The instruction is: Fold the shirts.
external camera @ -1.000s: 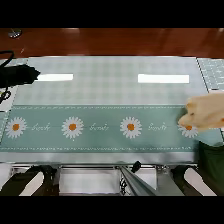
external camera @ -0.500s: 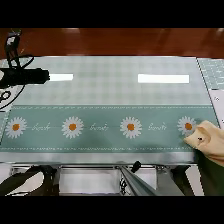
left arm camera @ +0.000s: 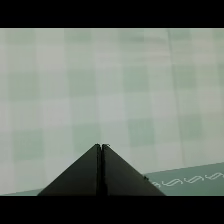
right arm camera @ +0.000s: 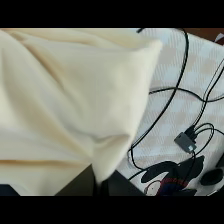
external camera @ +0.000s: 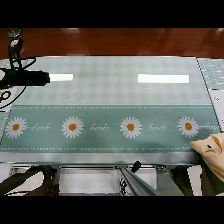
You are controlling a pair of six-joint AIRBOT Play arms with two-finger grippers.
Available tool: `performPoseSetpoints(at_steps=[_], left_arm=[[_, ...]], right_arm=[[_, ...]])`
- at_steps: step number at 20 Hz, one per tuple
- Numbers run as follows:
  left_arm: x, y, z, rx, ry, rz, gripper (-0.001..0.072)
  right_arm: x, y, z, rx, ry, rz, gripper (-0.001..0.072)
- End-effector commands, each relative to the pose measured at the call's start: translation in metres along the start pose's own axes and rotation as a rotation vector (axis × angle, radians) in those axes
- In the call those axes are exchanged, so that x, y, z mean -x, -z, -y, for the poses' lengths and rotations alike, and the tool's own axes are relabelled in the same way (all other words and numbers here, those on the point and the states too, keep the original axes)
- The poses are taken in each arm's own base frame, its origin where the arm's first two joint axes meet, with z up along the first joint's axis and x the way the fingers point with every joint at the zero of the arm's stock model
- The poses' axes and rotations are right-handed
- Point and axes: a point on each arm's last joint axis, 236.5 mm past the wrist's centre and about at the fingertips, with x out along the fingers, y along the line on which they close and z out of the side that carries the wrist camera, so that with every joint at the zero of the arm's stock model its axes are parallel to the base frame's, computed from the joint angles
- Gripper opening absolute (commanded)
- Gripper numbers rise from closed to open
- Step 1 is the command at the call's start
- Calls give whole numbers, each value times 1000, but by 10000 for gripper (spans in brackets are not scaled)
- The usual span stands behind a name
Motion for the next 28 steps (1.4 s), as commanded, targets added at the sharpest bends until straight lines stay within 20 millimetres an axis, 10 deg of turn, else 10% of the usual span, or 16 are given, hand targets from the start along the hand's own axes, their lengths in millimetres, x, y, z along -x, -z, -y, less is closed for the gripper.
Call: performPoseSetpoints(at_steps=[1,5,8,11,14,17,20,22,24,28], left_arm=[[4,1,2,-4,12,-16,21],[8,-9,3,-11,8,7,21],[8,-12,1,-11,4,19,21],[8,-12,1,-11,3,21,21],[7,-12,2,-11,5,19,21],[6,-13,10,-16,20,24,74],[-1,-8,18,-19,25,0,438],[-9,6,31,7,37,-90,542],[-5,16,59,-47,66,-190,575],[22,10,103,-312,-24,-249,624]], right_arm=[[-7,15,18,-75,14,-36,40],[-12,23,33,-131,52,-29,45],[-32,32,21,-58,50,-99,374],[-52,35,9,-2,47,-134,515],[-48,-7,-10,58,1,40,516],[8,-87,-91,191,-246,442,497],[133,-109,-217,391,-700,844,500],[202,-86,-276,486,-923,991,501],[227,-40,-324,661,-1023,967,507],[178,49,-376,1109,-859,687,618]])
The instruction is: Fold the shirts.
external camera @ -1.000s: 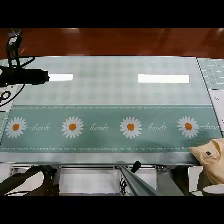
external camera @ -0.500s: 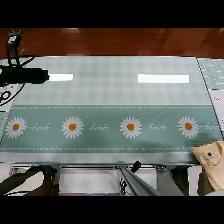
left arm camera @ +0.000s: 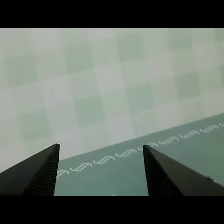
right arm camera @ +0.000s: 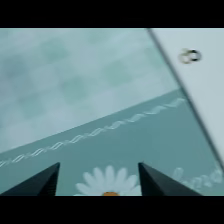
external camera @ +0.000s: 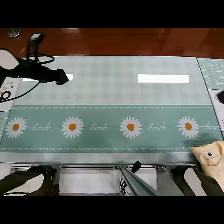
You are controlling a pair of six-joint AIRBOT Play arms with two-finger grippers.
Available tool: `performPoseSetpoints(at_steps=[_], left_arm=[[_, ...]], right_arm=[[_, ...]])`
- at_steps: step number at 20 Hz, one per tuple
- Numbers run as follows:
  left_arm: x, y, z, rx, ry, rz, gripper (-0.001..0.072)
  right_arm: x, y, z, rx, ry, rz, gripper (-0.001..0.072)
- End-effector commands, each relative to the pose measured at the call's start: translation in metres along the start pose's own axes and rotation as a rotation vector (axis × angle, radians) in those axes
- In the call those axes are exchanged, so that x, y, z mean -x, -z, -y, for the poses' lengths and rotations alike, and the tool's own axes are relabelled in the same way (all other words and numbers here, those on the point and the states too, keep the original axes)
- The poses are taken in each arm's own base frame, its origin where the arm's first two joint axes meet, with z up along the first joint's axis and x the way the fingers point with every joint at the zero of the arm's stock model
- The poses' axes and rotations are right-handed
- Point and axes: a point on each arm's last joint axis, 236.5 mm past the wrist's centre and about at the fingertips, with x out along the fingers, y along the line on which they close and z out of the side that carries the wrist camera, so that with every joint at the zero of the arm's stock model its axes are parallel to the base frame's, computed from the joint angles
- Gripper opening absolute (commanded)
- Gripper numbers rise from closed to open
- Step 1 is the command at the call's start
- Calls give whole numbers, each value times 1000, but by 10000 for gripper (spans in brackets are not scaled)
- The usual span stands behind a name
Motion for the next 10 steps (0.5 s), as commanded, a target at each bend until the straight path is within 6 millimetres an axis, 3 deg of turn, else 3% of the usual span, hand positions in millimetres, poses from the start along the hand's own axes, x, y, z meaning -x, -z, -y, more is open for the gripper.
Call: performPoseSetpoints(at_steps=[1,4,6,10], left_arm=[[19,6,22,-171,-149,-104,711],[20,21,41,-261,-196,-172,712],[14,33,51,-254,-183,-223,711],[6,38,51,-127,-198,-239,707]], right_arm=[[-25,46,-75,203,-134,-276,619],[-33,72,-89,316,-127,-409,619],[-36,72,-100,342,-141,-395,619],[-39,62,-107,314,-152,-348,618]])
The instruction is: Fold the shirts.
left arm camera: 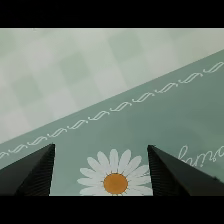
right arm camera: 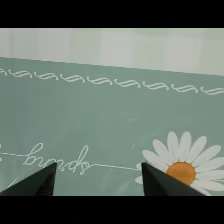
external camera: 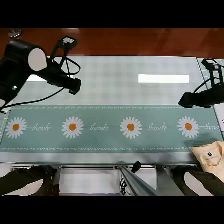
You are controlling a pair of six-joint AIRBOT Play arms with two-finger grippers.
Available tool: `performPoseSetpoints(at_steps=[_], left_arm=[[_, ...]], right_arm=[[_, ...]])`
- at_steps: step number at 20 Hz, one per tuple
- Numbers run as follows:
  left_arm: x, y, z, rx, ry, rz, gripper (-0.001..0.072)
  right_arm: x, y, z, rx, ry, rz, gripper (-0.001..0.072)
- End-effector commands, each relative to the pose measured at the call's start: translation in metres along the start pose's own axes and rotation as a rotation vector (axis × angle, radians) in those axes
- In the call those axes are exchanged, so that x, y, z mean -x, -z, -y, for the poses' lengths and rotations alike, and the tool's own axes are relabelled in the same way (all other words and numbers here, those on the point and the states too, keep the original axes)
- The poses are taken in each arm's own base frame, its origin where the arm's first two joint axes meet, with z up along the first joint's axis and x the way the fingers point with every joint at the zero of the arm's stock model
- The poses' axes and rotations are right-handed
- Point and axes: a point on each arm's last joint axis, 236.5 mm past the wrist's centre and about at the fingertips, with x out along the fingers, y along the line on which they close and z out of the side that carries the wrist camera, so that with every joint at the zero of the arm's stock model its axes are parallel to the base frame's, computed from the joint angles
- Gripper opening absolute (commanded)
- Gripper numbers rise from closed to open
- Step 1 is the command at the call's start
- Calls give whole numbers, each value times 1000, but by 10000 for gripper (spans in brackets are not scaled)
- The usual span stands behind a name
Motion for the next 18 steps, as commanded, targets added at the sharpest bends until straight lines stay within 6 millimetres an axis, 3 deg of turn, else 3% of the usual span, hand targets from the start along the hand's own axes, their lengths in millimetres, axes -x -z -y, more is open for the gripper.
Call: performPoseSetpoints(at_steps=[1,18], left_arm=[[-7,5,3,60,-21,-38,706],[-15,6,3,58,-22,-60,706]], right_arm=[[-3,-7,-7,7,-7,17,616],[-3,-10,-7,7,-6,32,616]])
